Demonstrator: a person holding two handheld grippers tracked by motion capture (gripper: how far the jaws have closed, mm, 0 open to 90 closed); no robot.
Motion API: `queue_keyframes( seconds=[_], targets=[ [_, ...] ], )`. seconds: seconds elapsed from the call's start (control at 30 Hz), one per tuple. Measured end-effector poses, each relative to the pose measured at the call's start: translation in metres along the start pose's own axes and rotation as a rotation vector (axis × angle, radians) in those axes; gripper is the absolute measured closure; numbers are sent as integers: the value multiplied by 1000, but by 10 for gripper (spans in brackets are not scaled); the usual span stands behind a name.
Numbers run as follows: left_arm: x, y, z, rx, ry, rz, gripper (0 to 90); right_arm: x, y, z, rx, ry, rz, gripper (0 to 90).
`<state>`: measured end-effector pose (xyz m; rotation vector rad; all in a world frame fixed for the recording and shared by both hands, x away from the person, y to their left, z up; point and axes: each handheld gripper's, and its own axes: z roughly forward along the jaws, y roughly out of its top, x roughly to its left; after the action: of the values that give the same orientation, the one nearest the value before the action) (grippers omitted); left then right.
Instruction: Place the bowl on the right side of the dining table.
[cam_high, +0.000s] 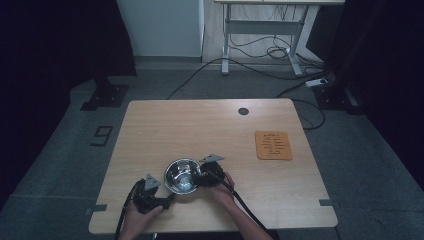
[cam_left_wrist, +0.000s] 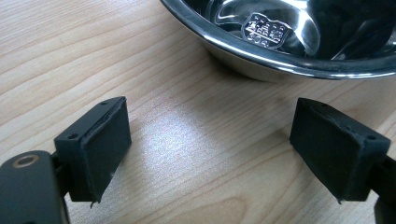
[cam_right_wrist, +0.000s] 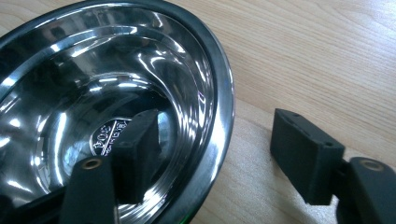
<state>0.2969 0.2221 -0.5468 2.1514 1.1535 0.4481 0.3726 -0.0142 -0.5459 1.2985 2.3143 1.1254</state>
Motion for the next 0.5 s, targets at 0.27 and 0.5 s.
queue_keyframes(
  seconds=[0.27,0.5],
  targets=[
    [0,0,0,0,-1,-1,121,2,3,-1,21,-8,21,541],
    [0,0,0,0,-1,-1,121,2,4,-3,40,2,61,698]
  ],
)
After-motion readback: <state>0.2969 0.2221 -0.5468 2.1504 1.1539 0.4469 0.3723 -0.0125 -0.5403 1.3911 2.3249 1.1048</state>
